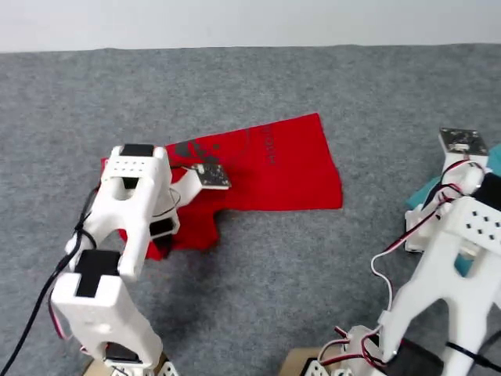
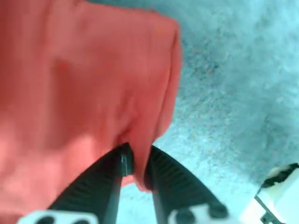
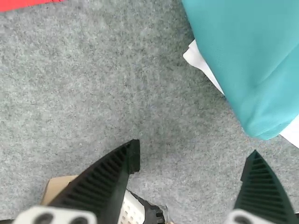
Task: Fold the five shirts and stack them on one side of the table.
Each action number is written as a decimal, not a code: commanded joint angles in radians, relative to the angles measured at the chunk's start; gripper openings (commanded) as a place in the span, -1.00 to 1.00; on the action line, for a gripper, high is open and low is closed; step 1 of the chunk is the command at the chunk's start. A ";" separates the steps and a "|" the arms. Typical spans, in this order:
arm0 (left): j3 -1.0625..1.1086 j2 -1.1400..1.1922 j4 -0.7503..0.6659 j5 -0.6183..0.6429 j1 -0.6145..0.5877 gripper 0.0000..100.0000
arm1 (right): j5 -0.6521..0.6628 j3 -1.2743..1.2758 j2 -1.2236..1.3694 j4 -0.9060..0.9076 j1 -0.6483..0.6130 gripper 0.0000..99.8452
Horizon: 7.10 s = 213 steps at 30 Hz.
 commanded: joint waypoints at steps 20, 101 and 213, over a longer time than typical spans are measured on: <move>-0.625 0.353 0.003 0.126 -0.075 -0.99 | -0.012 0.078 -0.042 0.039 0.012 -0.30; -1.112 0.477 0.183 0.503 0.091 -0.99 | -0.011 0.078 -0.039 0.030 -0.130 -0.30; 0.041 -0.888 0.181 0.680 -0.744 -0.99 | -0.193 -1.527 1.305 -0.139 -1.090 -0.98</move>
